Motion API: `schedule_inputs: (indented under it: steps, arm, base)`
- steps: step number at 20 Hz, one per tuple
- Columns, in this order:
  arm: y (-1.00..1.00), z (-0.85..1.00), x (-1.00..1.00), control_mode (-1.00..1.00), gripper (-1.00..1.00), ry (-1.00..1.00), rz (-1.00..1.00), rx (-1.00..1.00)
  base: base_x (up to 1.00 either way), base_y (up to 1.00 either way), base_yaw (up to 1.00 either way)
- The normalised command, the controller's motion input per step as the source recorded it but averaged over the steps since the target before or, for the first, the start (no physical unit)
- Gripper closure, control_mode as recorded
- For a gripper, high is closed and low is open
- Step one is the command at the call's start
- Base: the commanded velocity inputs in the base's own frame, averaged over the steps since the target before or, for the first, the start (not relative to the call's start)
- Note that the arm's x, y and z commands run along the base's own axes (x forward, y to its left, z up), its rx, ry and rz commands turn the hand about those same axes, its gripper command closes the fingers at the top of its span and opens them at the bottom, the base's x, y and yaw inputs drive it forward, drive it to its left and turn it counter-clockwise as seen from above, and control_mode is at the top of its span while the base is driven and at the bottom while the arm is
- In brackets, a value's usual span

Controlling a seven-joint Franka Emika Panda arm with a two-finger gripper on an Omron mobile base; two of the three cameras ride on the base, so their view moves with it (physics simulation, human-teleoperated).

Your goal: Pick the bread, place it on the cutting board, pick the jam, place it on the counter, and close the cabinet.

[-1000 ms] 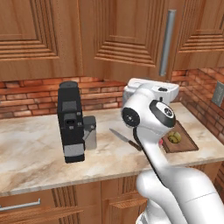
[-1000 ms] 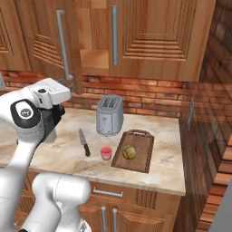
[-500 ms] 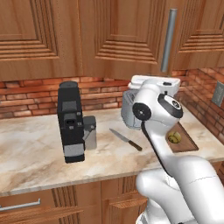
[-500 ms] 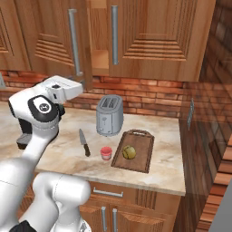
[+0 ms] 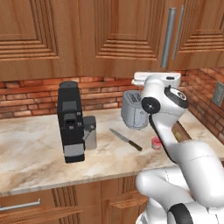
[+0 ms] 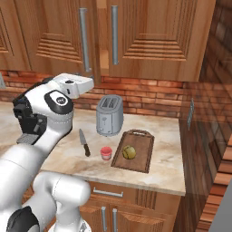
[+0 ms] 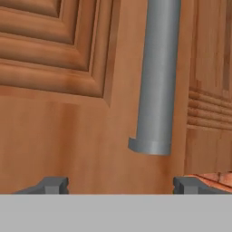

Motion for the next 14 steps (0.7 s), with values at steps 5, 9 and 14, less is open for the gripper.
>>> schedule_inputs:
  steps: [5,9,14]
  arm:
    - [-0.18,0.00,0.40,-1.00,-1.00,0.00,0.07,0.00]
    - [-0.15,0.00,0.40,-1.00,-1.00,0.00,0.06,0.00]
    - [-0.12,0.00,0.34,-1.00,-1.00,0.00,0.06,0.00]
  base:
    - [0.00,0.00,0.00]
    - [0.00,0.00,0.00]
    - [0.00,0.00,0.00]
